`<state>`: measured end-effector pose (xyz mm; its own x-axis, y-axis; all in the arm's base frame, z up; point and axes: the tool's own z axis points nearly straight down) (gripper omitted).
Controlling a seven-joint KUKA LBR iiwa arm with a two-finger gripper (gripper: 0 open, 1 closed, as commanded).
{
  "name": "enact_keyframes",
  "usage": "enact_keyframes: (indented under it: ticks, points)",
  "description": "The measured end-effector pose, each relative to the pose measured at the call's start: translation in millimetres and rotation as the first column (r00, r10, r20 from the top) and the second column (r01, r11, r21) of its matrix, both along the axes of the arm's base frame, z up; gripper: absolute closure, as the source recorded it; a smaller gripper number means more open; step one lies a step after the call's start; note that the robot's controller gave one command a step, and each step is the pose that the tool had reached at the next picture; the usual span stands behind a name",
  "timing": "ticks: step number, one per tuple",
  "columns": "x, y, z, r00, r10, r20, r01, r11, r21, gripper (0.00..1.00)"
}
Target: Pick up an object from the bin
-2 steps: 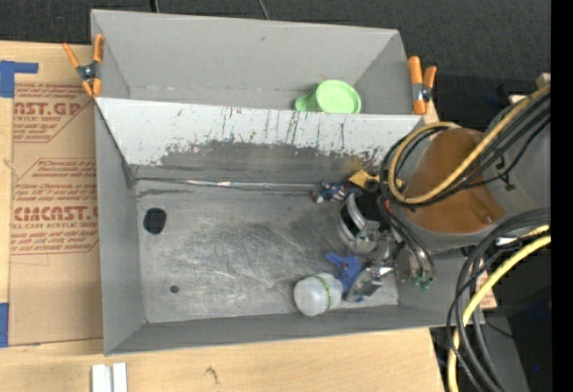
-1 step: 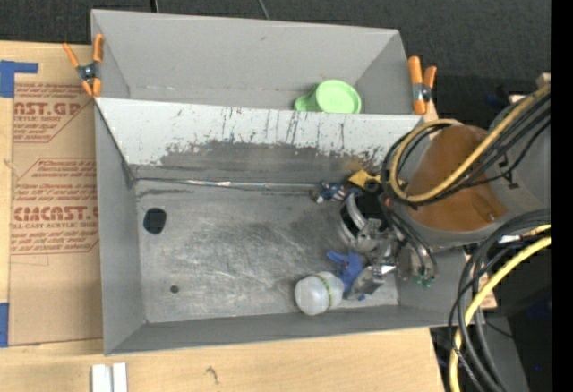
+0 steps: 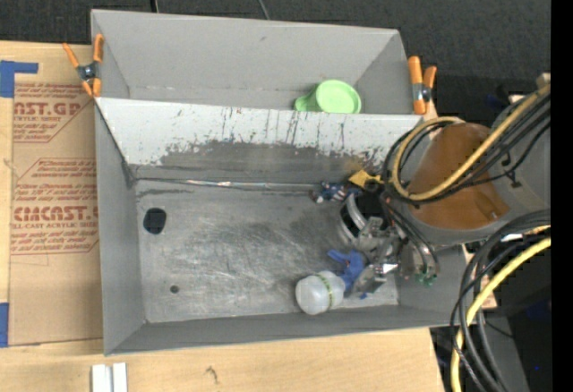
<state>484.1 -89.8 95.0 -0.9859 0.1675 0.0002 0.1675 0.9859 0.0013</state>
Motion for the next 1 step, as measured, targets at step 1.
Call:
enact_keyframes:
  ticks: [1]
  points:
    - [-0.2,0.2,6.0,1.0,0.0,-0.001,0.0,1.0,0.0,1.0]
